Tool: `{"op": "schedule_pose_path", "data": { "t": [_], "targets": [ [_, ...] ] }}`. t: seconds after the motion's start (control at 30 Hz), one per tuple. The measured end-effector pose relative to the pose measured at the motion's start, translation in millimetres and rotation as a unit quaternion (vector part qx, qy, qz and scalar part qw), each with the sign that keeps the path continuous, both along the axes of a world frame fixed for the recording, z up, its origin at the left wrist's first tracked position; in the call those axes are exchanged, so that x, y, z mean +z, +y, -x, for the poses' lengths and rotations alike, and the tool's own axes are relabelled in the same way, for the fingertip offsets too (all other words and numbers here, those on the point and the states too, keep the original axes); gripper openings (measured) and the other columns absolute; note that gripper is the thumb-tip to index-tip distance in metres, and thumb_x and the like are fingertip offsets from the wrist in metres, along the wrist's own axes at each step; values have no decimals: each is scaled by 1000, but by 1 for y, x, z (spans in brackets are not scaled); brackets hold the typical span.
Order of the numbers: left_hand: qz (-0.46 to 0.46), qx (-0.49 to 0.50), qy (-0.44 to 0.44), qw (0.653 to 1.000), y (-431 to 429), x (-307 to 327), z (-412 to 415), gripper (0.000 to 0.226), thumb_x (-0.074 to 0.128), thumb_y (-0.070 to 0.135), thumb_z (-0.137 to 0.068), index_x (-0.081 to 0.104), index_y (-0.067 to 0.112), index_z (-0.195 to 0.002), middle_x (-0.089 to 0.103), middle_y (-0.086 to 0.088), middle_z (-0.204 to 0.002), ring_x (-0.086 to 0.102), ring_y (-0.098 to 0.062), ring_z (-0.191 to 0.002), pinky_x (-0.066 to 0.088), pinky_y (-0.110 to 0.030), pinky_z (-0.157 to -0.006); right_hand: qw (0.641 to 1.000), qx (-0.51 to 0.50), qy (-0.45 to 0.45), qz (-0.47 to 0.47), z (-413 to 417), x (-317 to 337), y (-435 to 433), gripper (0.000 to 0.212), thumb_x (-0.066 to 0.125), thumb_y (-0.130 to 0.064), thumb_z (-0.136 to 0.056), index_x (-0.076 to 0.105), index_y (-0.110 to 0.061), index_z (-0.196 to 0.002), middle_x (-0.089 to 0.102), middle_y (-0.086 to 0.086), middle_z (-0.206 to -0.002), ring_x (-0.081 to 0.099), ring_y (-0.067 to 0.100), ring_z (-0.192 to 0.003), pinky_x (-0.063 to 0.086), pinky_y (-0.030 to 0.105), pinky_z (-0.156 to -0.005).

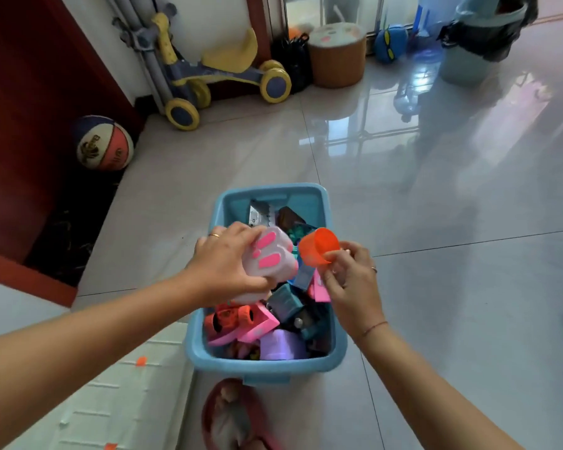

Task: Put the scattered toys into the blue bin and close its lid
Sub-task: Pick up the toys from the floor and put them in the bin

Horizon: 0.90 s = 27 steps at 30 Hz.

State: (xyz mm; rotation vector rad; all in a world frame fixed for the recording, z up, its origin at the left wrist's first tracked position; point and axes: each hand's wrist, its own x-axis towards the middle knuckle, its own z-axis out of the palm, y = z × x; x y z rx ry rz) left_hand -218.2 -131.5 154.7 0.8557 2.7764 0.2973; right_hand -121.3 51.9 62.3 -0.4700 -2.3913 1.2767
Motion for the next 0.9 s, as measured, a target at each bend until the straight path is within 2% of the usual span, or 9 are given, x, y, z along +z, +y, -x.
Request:
{"op": "schedule_pose_path", "data": {
  "t": [0.13,0.3,0.43,0.5,0.6,0.7,0.77,0.83,0.9],
  "targets": [
    [42,-29,10,999,-36,-20,-20,97,41,74,-50,32,40,-140,44,14,-127,40,-17,-117,29,-33,-89,999,-11,-32,1,20,6,-9,12,64,-13,-84,67,-15,-96,49,11,-120,48,30,-109,40,39,-99],
    [-20,-2,16,1000,-24,-35,-20,94,53,67,-59,26,39,-145,40,16,-134,35,-17,-123,26,-33,-94,996,0,-74,-44,55,13,-7,14,61,-19,-87,66,-14,-99,48,10,-122,44,30,-112,39,31,-95],
    [-81,47,134,987,-2,-21,47,81,72,40,-66,40,33,-139,41,8,-141,31,-25,-133,29,-39,-99,994,-3,-86,-71,72,12,-12,13,61,-17,-85,66,-14,-98,49,8,-121,45,29,-111,32,23,-87],
    [-50,-15,176,983,16,-15,89,76,70,16,-71,40,28,-140,33,3,-150,17,-27,-143,16,-43,-111,994,-4,-66,-86,62,-3,-26,11,62,-18,-83,66,-17,-92,51,7,-120,49,28,-109,34,25,-87],
    [63,-185,189,962,58,-20,128,79,61,4,-81,26,29,-147,9,2,-160,-1,-25,-147,1,-45,-117,991,24,-67,-112,46,-27,-51,11,56,-29,-79,62,-23,-86,54,6,-123,50,29,-115,45,38,-87],
    [162,-322,161,919,92,-45,134,81,54,1,-85,15,33,-149,-11,1,-160,-8,-23,-147,1,-46,-119,990,25,-66,-122,37,-40,-63,9,54,-33,-77,55,-30,-86,53,4,-127,52,26,-115,49,40,-86],
    [167,-346,104,917,97,-71,128,90,51,-7,-80,11,32,-150,-14,1,-159,-7,-21,-147,6,-40,-119,992,20,-48,-117,31,-43,-64,11,51,-36,-75,54,-33,-86,55,3,-125,55,23,-110,52,36,-79],
    [107,-265,-37,958,89,-95,121,94,49,-9,-77,6,29,-151,-11,4,-160,-5,-15,-147,7,-30,-118,993,18,-35,-111,25,-46,-63,13,50,-38,-74,54,-36,-86,57,1,-122,50,14,-109,50,30,-76],
    [40,-169,-147,974,79,-111,118,86,45,-2,-82,4,27,-152,-7,6,-160,-7,-11,-146,2,-27,-118,994,22,-30,-103,21,-48,-61,14,50,-39,-74,53,-38,-87,56,0,-123,43,7,-110,46,26,-78]
  ]
}}
